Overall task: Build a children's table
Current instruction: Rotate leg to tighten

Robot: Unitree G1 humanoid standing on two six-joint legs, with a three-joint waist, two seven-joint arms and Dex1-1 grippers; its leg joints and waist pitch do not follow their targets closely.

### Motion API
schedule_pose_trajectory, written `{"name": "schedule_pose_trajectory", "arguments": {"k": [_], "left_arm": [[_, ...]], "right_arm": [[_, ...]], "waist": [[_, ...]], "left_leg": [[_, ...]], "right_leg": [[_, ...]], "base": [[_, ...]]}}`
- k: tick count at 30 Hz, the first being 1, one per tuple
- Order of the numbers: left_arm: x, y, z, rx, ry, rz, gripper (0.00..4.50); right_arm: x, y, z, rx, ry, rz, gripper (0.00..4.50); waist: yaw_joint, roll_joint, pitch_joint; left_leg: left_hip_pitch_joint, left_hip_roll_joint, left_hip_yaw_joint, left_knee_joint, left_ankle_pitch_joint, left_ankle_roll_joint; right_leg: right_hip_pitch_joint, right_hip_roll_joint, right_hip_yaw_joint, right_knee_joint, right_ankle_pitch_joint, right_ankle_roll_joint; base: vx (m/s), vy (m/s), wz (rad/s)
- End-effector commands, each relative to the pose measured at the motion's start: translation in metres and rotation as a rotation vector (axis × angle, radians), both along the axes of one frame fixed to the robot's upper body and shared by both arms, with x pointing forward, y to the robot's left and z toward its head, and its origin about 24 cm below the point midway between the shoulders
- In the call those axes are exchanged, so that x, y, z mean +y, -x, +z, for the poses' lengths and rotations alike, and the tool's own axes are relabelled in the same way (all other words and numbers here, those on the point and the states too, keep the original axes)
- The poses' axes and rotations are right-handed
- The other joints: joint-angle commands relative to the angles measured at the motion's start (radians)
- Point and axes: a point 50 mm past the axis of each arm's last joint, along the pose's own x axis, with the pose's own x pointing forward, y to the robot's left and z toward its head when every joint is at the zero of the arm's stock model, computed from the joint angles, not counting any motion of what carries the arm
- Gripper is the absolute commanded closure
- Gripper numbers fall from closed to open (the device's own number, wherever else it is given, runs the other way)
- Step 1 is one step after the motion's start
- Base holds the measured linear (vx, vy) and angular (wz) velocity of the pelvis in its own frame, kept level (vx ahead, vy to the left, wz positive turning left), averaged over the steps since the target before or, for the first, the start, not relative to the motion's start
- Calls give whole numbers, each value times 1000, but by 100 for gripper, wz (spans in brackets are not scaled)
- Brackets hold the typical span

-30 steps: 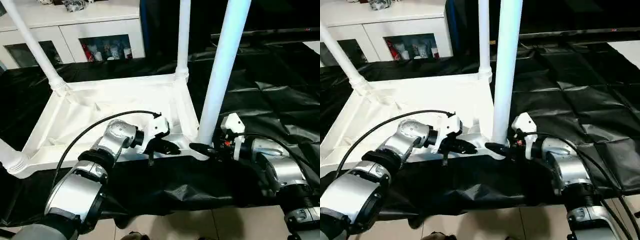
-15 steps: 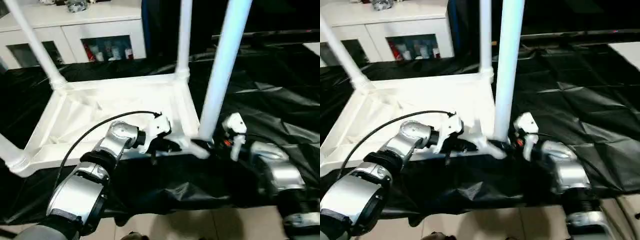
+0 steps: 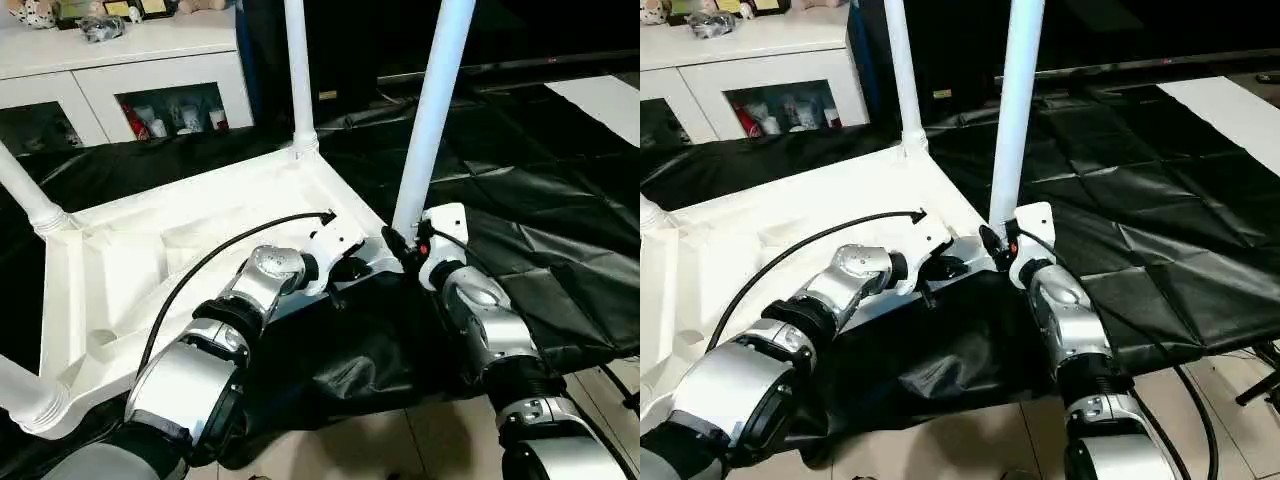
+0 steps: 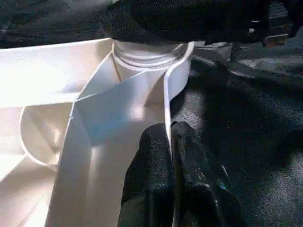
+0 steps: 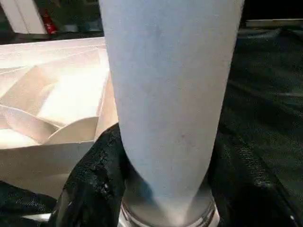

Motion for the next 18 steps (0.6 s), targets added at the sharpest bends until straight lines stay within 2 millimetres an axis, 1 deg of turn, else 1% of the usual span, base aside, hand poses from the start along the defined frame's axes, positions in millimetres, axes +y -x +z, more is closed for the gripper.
{"name": "schedule_pose_trajectory", "arguments": {"k": [1,2,3,4,5,6,7,8,9,10,11,12,15,16,18], "left_arm": [[-25,5,14,-43,47,-150,450],[-25,5,14,-42,46,-153,450],[-21,6,13,-40,43,-184,450],[-14,8,11,-25,36,-224,450],[-12,8,11,-22,34,-235,450],[-10,9,11,-20,32,-254,450],[-7,9,11,-13,29,-269,450],[-3,10,10,-7,21,-285,450],[1,10,9,-4,13,-306,450],[6,12,9,5,3,-335,450],[7,12,9,7,1,-340,450],[12,13,8,17,-5,-359,450],[21,15,7,44,-16,-409,450],[24,16,6,52,-21,-422,450],[31,17,6,66,-31,-444,450]], "right_arm": [[30,12,-15,66,-28,195,168],[29,12,-15,63,-26,199,155],[23,12,-11,44,-8,227,142],[13,15,-8,54,-10,294,142],[9,16,-7,57,-9,317,142],[5,17,-6,52,3,346,142],[0,19,-4,46,17,379,142],[-5,21,-1,41,26,414,142],[-11,23,1,39,32,446,142],[-19,25,4,37,57,489,142],[-20,26,5,37,63,498,142],[-26,29,6,39,93,531,142],[-36,34,9,49,109,598,142],[-38,36,10,53,108,617,142],[-42,40,13,59,108,657,142]], "waist": [[-3,-12,-63],[0,-12,-66],[2,-13,-67],[6,-15,-70],[17,-15,-71],[21,-15,-72],[30,-18,-74],[35,-20,-74],[46,-22,-74],[53,-22,-76],[57,-25,-77],[73,-21,-79],[84,-21,-77],[88,-19,-77],[91,-22,-76]], "left_leg": [[30,60,-59,-87,-474,36],[28,62,-57,-87,-447,43],[25,62,-57,-88,-432,48],[22,63,-53,-87,-400,62],[22,64,-47,-85,-366,80],[23,65,-44,-83,-350,87],[21,64,-40,-78,-319,102],[19,64,-39,-77,-304,109],[17,63,-38,-72,-281,120],[15,64,-39,-71,-255,127],[13,64,-39,-69,-241,130],[12,67,-39,-67,-206,140],[17,70,-39,-69,-213,135],[18,73,-40,-71,-219,130],[20,74,-41,-73,-236,124]], "right_leg": [[24,-75,34,-88,-489,-156],[26,-76,38,-83,-436,-175],[30,-76,39,-80,-409,-185],[35,-75,40,-73,-357,-203],[37,-73,41,-68,-314,-217],[36,-73,41,-66,-299,-223],[38,-75,42,-62,-277,-233],[39,-76,43,-61,-274,-234],[39,-78,45,-58,-278,-233],[41,-78,45,-55,-274,-232],[43,-77,44,-54,-269,-229],[39,-77,45,-49,-255,-228],[37,-74,44,-50,-271,-224],[35,-74,45,-50,-277,-225],[35,-73,45,-51,-285,-223]], "base": [[0,0,0],[0,0,0],[0,0,0],[0,0,0],[0,0,0],[0,0,0],[0,0,0],[0,0,0],[0,0,0],[0,0,0],[0,0,0],[0,0,0],[0,0,0],[0,0,0],[0,0,0]]}}
